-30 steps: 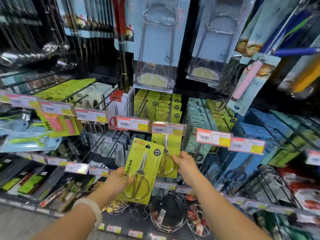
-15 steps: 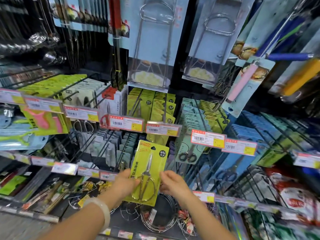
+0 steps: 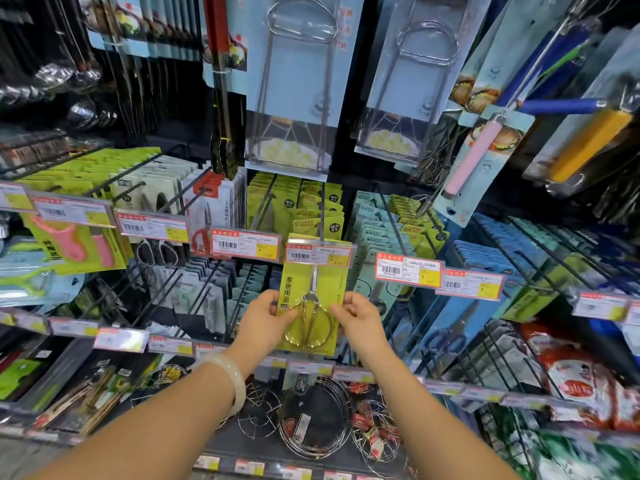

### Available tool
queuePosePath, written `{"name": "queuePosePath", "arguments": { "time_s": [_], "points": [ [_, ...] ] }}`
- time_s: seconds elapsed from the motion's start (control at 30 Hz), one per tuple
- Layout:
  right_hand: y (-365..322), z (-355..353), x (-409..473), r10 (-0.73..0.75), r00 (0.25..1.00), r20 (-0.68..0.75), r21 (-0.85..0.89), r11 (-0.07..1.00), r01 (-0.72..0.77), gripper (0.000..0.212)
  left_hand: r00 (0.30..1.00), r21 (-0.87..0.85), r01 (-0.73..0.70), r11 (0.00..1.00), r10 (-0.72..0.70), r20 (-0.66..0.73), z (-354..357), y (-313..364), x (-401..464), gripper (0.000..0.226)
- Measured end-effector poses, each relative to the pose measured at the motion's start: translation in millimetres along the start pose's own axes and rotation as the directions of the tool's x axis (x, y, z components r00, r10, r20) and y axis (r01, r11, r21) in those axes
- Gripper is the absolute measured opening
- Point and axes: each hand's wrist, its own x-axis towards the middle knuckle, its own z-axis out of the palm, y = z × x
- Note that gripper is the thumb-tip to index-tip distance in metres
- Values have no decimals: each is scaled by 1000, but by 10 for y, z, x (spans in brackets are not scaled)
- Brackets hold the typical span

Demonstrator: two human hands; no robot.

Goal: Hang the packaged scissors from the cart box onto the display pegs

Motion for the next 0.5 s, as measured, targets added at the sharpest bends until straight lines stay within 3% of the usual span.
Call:
{"name": "queuePosePath", "arguments": {
  "time_s": [0.1, 0.17, 0.23, 0.37, 0.47, 0.5],
  "points": [
    [-29, -14, 84, 9, 999, -31, 33, 999, -8, 7, 1000, 1, 5, 1000, -5, -18, 43, 44, 51, 26],
    [21, 24, 99, 42, 999, -24, 9, 999, -42, 10, 999, 15, 21, 1000, -21, -28, 75, -8, 55, 48],
    [79, 66, 97, 64, 998, -18, 9, 998, -64, 17, 999, 30, 16, 999, -14, -46, 96, -59, 49, 57],
    [133, 126, 127, 79, 996, -48, 5, 997, -79, 24, 998, 25, 2, 1000, -1, -55, 113, -60, 63, 51],
    [146, 143, 201, 87, 994, -62, -54, 994, -90, 11, 999, 106, 21, 994, -17, -43, 105, -49, 145, 43],
    [151, 145, 210, 95, 994, -59, -102, 990, -100, 5, 998, 154, 52, 987, -48, -33, 111, -72, 180, 51]
  ]
}}
